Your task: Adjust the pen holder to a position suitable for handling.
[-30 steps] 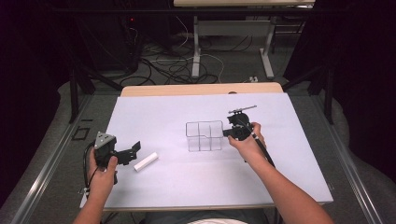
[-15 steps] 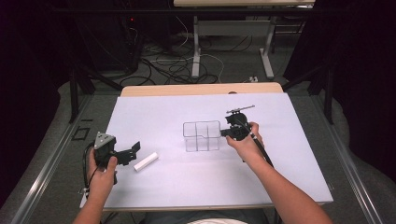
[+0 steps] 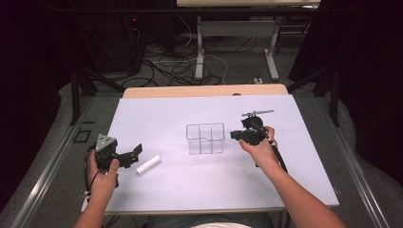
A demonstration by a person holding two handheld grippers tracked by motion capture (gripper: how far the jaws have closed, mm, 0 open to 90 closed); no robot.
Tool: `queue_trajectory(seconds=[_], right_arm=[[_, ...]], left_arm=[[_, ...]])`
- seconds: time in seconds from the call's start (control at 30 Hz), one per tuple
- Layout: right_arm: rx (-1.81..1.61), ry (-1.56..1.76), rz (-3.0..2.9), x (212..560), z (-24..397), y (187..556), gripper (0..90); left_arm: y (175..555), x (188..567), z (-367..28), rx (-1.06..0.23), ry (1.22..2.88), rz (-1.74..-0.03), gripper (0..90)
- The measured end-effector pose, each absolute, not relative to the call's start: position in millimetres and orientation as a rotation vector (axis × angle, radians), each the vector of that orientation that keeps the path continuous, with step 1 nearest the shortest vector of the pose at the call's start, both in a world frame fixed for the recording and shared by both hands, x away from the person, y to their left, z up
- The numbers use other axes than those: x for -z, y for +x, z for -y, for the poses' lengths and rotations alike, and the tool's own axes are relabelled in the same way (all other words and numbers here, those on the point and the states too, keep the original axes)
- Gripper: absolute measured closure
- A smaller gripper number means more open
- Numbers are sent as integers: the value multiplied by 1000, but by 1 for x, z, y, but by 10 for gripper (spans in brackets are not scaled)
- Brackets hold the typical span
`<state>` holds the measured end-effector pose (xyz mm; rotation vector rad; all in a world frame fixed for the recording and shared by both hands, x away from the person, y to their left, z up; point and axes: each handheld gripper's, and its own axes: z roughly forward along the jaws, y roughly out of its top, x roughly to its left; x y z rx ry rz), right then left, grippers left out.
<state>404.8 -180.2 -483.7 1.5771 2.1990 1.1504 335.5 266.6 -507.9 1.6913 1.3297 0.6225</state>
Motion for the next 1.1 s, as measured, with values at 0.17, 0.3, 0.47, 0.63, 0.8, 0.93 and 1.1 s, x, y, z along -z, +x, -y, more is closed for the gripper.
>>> queue_trajectory(seconds=[0.17, 0.3, 0.47, 0.63, 0.8, 0.93, 1.1], right_arm=[[-1212, 1533, -2173, 484, 192, 398, 719], [-1281, 1477, -2142, 483, 201, 392, 652], [-1337, 1423, -2113, 483, 208, 384, 580], [-1353, 1360, -2105, 483, 211, 381, 497], [-1320, 1297, -2098, 483, 215, 375, 397], [-1334, 1270, -2087, 485, 218, 369, 334], [-1318, 1299, -2083, 486, 223, 359, 268]], left_arm=[[337, 509, -264, -625, 1708, -1324, 6], [338, 509, -263, -626, 1725, -1323, 6], [338, 509, -262, -622, 1759, -1314, 6], [338, 509, -261, -619, 1755, -1311, 6], [338, 506, -260, -647, 1796, -1283, 6], [337, 506, -259, -660, 1826, -1263, 6], [336, 504, -259, -641, 1833, -1250, 6]])
